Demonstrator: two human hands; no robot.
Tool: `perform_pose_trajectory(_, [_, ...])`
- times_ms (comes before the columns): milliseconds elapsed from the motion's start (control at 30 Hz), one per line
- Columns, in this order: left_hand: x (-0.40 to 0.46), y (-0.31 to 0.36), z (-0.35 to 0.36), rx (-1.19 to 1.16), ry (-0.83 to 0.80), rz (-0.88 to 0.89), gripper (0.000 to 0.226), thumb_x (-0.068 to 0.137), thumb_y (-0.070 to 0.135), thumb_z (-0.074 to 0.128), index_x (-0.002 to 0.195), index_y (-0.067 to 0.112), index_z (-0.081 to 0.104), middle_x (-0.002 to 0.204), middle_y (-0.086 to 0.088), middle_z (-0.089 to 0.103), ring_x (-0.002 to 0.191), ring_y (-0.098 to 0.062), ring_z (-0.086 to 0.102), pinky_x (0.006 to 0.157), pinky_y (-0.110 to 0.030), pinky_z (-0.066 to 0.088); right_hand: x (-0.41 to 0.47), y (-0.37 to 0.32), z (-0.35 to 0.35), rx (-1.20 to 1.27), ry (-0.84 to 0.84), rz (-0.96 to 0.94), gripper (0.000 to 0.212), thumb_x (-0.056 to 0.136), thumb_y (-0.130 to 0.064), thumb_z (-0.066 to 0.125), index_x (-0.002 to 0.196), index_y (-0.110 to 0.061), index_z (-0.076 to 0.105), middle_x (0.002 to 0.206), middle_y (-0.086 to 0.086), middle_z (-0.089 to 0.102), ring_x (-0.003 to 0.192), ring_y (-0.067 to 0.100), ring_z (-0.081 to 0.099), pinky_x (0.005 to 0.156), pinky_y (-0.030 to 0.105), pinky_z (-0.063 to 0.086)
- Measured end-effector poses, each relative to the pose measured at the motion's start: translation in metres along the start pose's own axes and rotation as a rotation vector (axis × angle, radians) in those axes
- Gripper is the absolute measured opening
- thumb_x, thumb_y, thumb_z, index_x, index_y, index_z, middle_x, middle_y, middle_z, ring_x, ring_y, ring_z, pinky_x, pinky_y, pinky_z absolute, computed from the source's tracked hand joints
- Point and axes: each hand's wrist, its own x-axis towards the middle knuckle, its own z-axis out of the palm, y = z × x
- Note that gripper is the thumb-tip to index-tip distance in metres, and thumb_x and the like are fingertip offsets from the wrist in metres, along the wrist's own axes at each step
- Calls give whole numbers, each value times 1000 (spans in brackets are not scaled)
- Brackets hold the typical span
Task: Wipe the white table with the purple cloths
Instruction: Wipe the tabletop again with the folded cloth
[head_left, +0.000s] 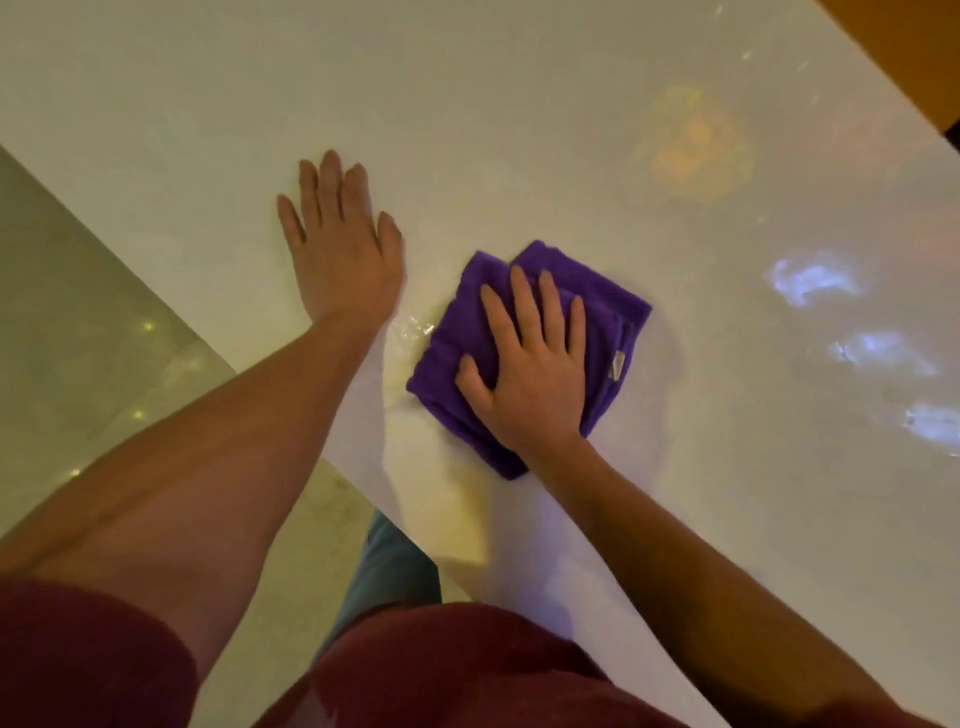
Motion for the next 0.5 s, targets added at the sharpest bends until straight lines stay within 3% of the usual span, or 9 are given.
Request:
perform_pose_trajectory(100, [-1,4,-2,8,1,6,61,103,37,28,158,12,33,170,-10,24,158,-32,15,127,-56,10,89,-2,-6,-4,40,60,72,99,-58,41,161,-21,42,172,10,31,161,38,21,130,60,11])
perform_pose_trajectory(267, [-1,2,2,2,44,-3,58,104,33,29,158,13,35,169,-9,25,158,-31,16,127,-55,12,195,-2,-13,-45,-29,91,77,100,-62,27,166,-23,32,176,10,22,163,38,13,131,59,4])
perform_pose_trajectory(367, [0,2,2,-18,46,3,57,104,31,28,158,13,35,169,-8,25,158,-30,16,128,-54,11,208,-3,-12,-40,-6,122,74,103,-60,25,166,-23,32,176,9,22,163,37,13,131,58,5])
perform_pose_trajectory(500, [1,0,1,-16,22,4,56,105,32,27,158,13,34,170,-9,23,159,-31,13,128,-54,10,159,-22,-12,-62,18,137,72,103,-55,30,166,-19,34,175,11,25,163,37,16,131,59,7])
